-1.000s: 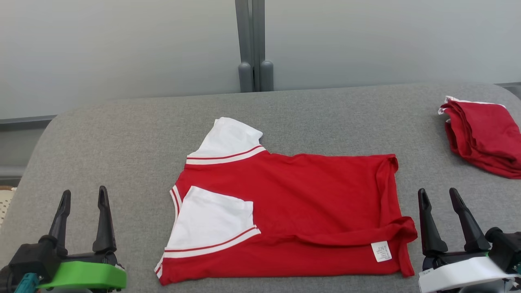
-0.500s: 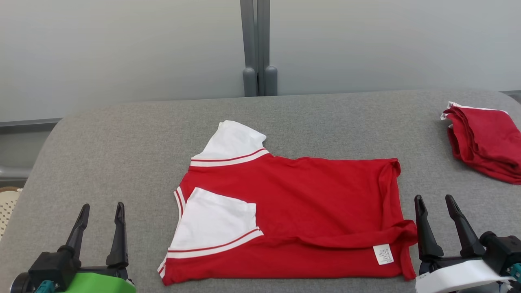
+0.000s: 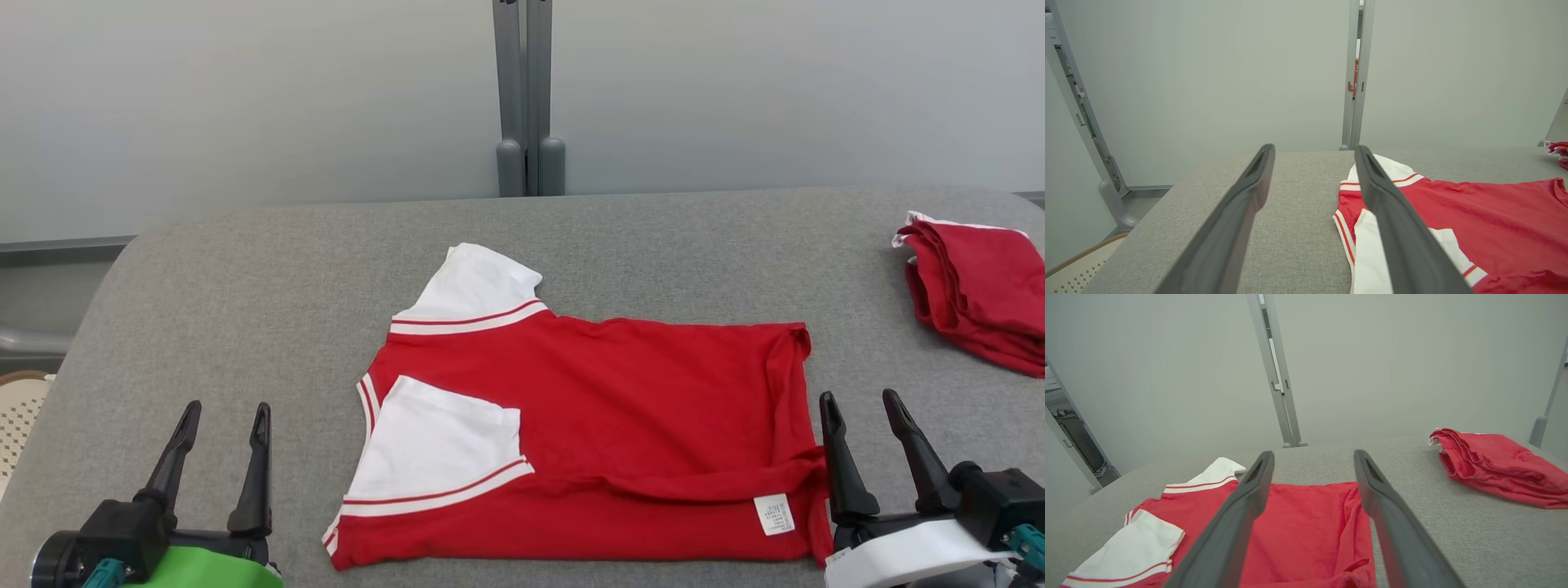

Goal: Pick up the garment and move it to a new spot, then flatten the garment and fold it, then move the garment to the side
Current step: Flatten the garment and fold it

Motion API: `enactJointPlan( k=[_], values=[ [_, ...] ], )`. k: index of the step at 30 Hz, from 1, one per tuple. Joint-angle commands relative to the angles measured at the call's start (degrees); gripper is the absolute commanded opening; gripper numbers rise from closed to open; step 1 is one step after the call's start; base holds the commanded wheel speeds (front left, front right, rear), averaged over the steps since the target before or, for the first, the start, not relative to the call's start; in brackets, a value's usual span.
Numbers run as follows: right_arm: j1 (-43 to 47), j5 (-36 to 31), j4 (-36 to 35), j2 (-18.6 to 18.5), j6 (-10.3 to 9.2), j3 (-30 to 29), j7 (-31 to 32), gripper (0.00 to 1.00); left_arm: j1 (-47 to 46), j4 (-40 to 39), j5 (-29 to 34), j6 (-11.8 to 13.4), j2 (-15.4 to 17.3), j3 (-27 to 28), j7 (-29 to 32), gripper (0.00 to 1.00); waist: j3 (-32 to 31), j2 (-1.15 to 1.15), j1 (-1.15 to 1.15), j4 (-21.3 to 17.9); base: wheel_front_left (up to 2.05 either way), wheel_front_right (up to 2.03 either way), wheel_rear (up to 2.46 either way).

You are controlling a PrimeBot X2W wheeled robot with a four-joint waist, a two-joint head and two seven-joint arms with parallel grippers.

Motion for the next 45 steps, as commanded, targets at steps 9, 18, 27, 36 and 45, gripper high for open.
enactJointPlan(
  k=[9,18,27,36,45],
  values=[
    [0.9,-1.5,-3.0,0.3,-0.02,-0.5,2.7,1.00,-0.5,-1.9,-0.2,0.6,2.3,0.2,2.8,1.00,0.1,0.00,0.00,-0.1,0.00,0.00,0.00],
    [1.5,-1.6,-3.2,0.4,-0.02,-0.9,3.0,1.00,0.7,-3.0,-0.7,1.5,2.9,0.7,3.1,1.00,0.3,0.00,0.00,-0.1,0.00,0.00,0.00],
    [-2.5,-2.2,-2.0,-0.1,-0.02,-1.9,3.6,1.00,-3.7,-1.5,-2.4,1.1,3.4,0.3,3.3,1.00,2.3,0.00,0.00,-2.1,0.00,0.00,0.00],
    [-19.5,-1.9,1.3,-6.4,-0.02,-1.5,9.6,1.00,-25.6,1.6,-3.7,-0.3,9.5,-5.4,7.9,1.00,12.8,0.00,0.00,-5.7,0.00,0.00,0.00],
    [-35.8,-1.1,12.5,-8.8,-0.02,1.3,16.7,1.00,-50.3,11.5,-10.8,-0.3,16.4,-22.6,12.4,1.00,24.4,0.00,0.00,-9.7,0.00,0.00,0.00]
  ],
)
